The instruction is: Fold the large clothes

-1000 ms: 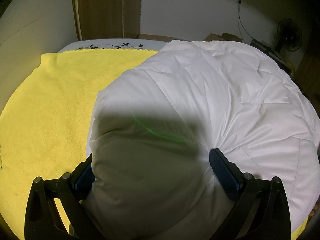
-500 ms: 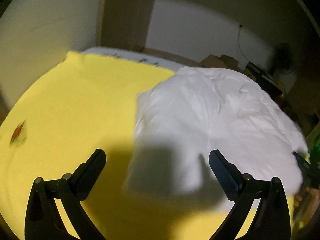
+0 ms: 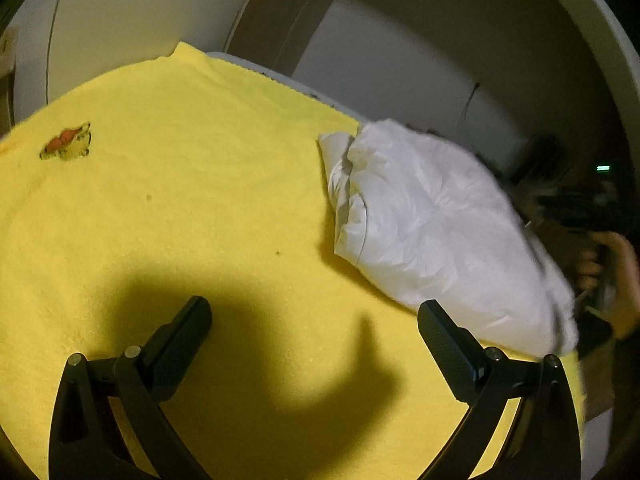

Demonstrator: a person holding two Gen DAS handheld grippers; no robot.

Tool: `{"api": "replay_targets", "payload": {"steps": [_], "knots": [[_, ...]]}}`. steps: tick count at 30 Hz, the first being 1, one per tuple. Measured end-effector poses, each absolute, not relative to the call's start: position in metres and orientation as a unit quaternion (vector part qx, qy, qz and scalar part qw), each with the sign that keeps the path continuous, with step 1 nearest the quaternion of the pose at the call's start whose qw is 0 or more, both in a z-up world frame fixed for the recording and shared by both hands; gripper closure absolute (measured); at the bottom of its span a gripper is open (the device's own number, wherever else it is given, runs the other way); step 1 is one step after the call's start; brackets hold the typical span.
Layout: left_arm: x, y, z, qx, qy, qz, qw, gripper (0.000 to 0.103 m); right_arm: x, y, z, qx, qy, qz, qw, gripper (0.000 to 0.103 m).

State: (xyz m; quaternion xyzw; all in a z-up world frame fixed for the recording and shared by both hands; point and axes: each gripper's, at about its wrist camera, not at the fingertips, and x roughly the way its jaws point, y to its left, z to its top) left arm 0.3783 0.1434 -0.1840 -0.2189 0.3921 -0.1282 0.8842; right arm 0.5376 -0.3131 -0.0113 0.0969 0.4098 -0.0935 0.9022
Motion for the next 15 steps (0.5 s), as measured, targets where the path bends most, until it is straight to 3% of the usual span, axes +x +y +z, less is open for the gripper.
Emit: {"api": "replay_targets", "payload": {"steps": [3,6,7,12,15], "knots": [[0.376,0.161,-0.186,-0.262,0.376,-0.149,0.876,0.000,0.575,-0.299,-0.027,0.103,0.420,-0.098,0.896,0.072],[0.374,0.165,-0.186,-0.274,0.371,-0.154,0.874,0.001,0.610,-0.303,-0.087,0.120,0.491,-0.081,0.859,0.052],[0.375,0.164,-0.185,-0.272,0.372,-0.152,0.874,0.001,0.613,-0.304,-0.117,0.126,0.524,-0.075,0.839,0.052],[0.375,0.155,-0.183,-0.248,0.381,-0.141,0.879,0.001,0.591,-0.286,-0.100,0.068,0.521,-0.094,0.846,0.052],[0.378,0.145,-0.182,-0.217,0.393,-0.126,0.884,0.001,0.530,-0.270,-0.086,0.075,0.504,-0.090,0.855,0.052]]}}
